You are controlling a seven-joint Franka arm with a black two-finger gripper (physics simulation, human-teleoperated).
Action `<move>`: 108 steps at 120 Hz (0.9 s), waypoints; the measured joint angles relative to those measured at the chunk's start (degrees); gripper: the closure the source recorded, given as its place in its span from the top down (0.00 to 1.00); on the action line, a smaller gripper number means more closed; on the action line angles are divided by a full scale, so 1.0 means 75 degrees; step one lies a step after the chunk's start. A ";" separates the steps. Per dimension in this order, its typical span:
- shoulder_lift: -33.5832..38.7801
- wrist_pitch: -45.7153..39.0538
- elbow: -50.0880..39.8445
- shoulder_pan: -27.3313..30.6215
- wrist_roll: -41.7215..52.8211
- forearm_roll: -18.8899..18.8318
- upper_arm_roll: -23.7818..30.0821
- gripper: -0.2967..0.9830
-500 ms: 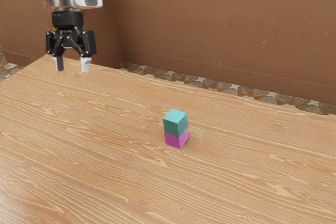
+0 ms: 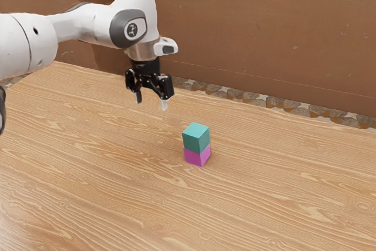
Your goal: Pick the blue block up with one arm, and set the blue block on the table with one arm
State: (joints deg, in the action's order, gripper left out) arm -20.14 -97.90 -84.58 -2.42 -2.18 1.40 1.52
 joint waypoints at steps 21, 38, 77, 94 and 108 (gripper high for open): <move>-0.0311 -0.1529 -0.0455 0.0007 -0.0123 -0.0387 0.0580 0.77; -0.0897 -0.2392 -0.0424 0.0004 -0.0334 -0.0422 0.0848 0.77; -0.1372 -0.3154 -0.0285 -0.0369 -0.0836 -0.0254 0.0792 0.77; -0.1375 -0.3206 -0.0326 -0.0378 -0.0979 -0.0255 0.0795 0.77; -0.1384 -0.3198 -0.0346 -0.0370 -0.1073 -0.0257 0.0794 0.77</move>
State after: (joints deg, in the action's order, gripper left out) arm -30.52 -121.89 -87.17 -5.20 -10.23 -0.52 7.48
